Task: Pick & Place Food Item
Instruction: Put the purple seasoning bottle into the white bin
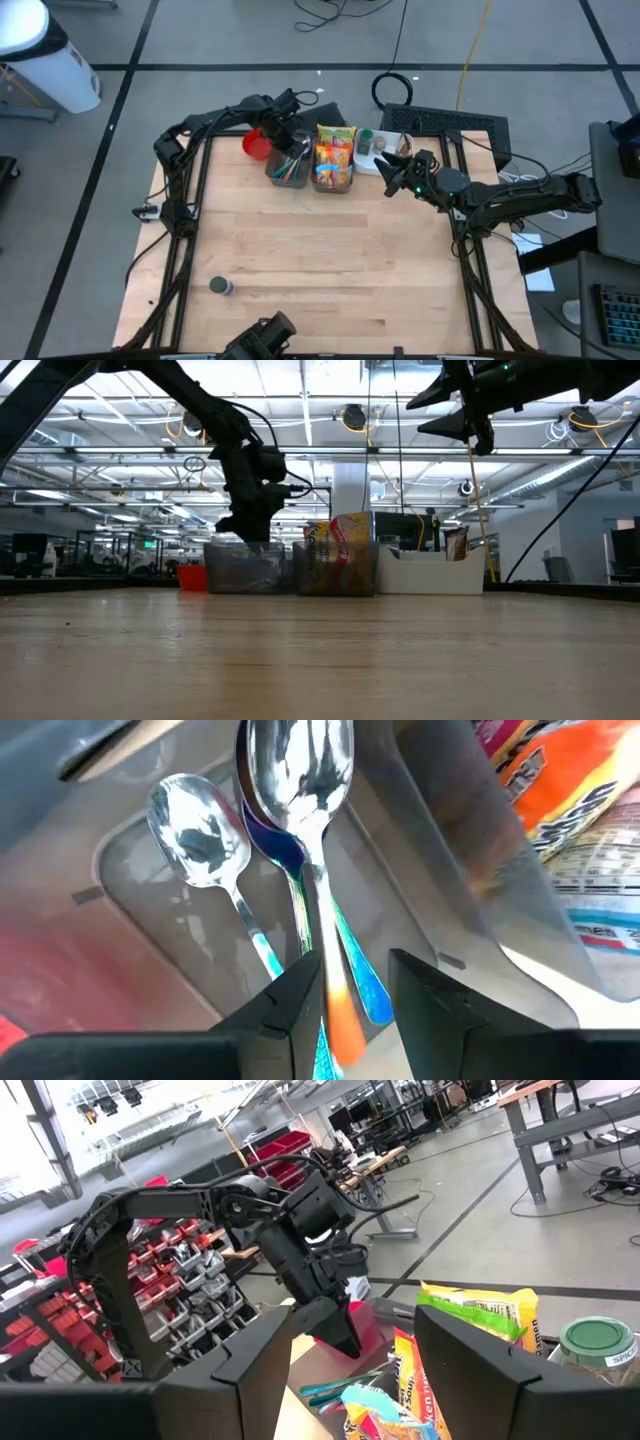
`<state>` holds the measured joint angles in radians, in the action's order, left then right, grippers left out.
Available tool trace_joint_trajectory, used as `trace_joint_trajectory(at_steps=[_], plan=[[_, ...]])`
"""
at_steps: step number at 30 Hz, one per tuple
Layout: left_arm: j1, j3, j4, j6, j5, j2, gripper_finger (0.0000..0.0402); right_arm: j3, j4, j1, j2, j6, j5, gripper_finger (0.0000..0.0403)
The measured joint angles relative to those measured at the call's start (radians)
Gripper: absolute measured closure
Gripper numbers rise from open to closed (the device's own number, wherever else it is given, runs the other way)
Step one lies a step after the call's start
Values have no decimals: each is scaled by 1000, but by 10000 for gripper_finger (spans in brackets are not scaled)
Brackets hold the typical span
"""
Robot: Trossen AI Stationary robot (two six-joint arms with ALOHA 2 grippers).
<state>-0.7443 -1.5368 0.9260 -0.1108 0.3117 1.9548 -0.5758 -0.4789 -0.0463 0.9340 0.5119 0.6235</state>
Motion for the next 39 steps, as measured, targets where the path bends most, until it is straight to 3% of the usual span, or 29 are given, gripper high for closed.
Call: trace_joint_trajectory(at_steps=[9, 18, 23, 27, 34, 39], plan=[[-33, -45, 5, 6, 58, -153, 279, 0, 16, 0, 0, 0, 0, 195], [22, -5, 62, 101, 113, -533, 279, 0, 20, 0, 0, 0, 0, 195], [107, 97, 93, 103, 85, -768, 279, 0, 20, 0, 0, 0, -1, 195], [194, 238, 92, -2, 81, -968, 279, 0, 21, 0, 0, 1, 0, 195], [350, 450, 98, -350, 61, -1323, 279, 0, 31, 5, 0, 59, -5, 195], [452, 530, 117, -579, 46, -1487, 279, 0, 73, 5, 1, 112, -56, 195]])
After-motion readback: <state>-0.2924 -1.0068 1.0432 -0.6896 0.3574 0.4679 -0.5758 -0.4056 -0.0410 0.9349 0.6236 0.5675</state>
